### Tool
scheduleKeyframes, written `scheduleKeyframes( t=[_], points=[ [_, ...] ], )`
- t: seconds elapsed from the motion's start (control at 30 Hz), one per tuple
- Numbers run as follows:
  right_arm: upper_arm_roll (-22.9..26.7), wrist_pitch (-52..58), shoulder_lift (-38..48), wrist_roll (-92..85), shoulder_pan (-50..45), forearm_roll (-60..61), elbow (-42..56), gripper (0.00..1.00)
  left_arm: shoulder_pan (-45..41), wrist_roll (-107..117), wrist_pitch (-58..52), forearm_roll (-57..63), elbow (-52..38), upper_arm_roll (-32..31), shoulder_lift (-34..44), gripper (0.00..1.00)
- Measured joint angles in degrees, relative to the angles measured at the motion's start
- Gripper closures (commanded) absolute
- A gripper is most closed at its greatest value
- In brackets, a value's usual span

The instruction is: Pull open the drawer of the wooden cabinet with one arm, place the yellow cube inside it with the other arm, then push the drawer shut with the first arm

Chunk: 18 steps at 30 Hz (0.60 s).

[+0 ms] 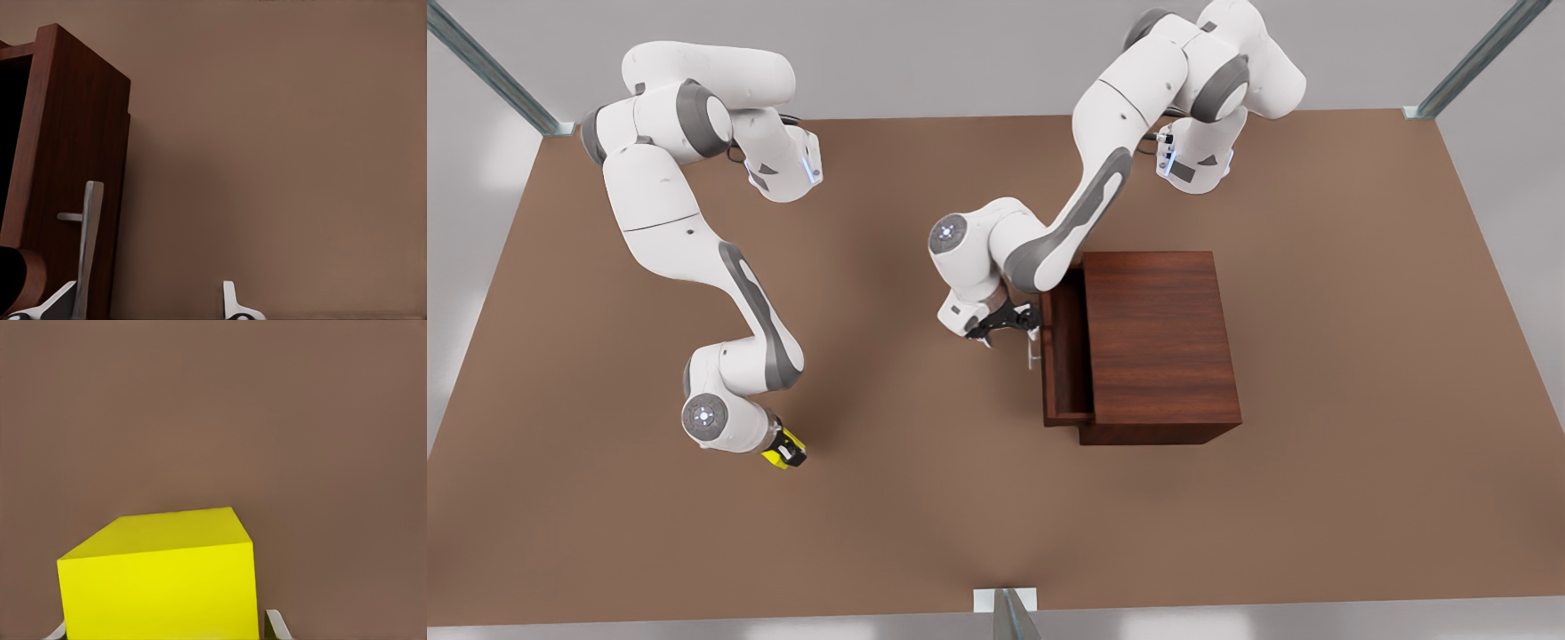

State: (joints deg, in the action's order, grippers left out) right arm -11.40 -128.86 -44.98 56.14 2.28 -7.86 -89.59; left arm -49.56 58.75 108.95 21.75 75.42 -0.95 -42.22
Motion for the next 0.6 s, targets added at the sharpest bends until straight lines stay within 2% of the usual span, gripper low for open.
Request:
scheduleKeyframes(
  t=[0.13, 0.2, 0.23, 0.6],
  points=[
    [-0.01, 0.00, 0.00, 0.27, 0.09, -0.20, 0.00, 0.23, 0.01, 0.29, 0.06, 0.00, -0.49, -0.56, -0.18, 0.00],
    [-0.03, -0.02, 0.00, 0.31, 0.12, -0.22, 0.00, 0.22, -0.01, 0.45, 0.07, 0.01, -0.79, -0.86, -0.26, 0.00],
    [-0.02, -0.04, 0.05, 0.33, 0.15, -0.21, 0.03, 0.30, -0.01, 0.54, 0.08, 0.01, -0.91, -1.03, -0.36, 0.00],
    [-2.72, 3.01, 3.17, 0.16, 3.46, 0.53, 1.15, 0.33, -0.47, 2.43, 0.13, 0.12, -3.25, -2.45, -1.31, 0.00]
  ],
)
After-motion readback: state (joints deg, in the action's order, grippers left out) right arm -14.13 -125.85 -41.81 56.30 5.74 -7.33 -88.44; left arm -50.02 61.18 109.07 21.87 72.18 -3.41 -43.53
